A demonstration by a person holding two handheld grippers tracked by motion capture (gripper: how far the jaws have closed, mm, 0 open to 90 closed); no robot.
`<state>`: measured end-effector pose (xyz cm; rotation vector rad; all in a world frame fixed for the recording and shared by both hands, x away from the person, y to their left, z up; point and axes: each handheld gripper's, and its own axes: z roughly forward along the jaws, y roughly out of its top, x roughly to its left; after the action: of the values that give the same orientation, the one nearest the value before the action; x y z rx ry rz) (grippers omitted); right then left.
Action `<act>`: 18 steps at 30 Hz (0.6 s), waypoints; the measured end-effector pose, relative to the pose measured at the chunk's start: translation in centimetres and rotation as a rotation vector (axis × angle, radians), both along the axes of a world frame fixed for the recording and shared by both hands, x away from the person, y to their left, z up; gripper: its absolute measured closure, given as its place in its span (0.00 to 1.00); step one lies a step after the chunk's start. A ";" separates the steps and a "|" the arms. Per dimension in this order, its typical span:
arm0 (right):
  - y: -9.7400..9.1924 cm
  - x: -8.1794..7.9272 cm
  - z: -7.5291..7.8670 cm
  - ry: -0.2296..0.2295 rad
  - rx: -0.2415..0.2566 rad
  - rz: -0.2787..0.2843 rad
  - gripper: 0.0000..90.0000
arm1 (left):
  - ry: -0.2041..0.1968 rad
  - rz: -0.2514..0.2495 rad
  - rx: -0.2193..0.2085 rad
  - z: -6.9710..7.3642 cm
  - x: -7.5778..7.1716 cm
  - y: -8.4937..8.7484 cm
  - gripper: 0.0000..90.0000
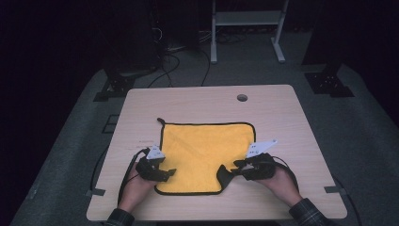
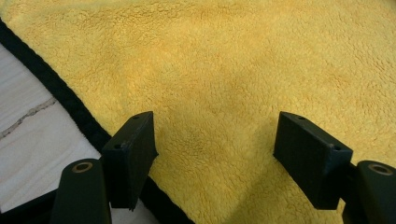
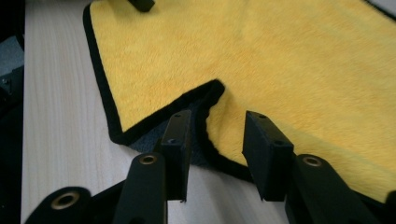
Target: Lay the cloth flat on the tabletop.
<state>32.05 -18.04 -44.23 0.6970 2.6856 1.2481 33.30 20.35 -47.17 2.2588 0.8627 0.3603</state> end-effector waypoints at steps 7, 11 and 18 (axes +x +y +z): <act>2.1 0.1 -1.5 -0.004 -0.090 0.025 0.91 | -0.001 -0.002 -0.004 0.0 0.0 0.1 0.31; 0.4 -0.9 -0.5 -0.012 -0.071 0.020 0.94 | -0.005 -0.005 -0.009 -0.1 0.0 0.1 0.31; -4.9 -3.2 -0.4 -0.019 -0.073 -0.020 0.94 | -0.004 -0.002 -0.008 -0.1 0.0 0.1 0.31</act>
<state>28.84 -22.98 -44.66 0.6968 2.6872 1.1404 33.26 20.45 -47.25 2.2505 0.8588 0.3598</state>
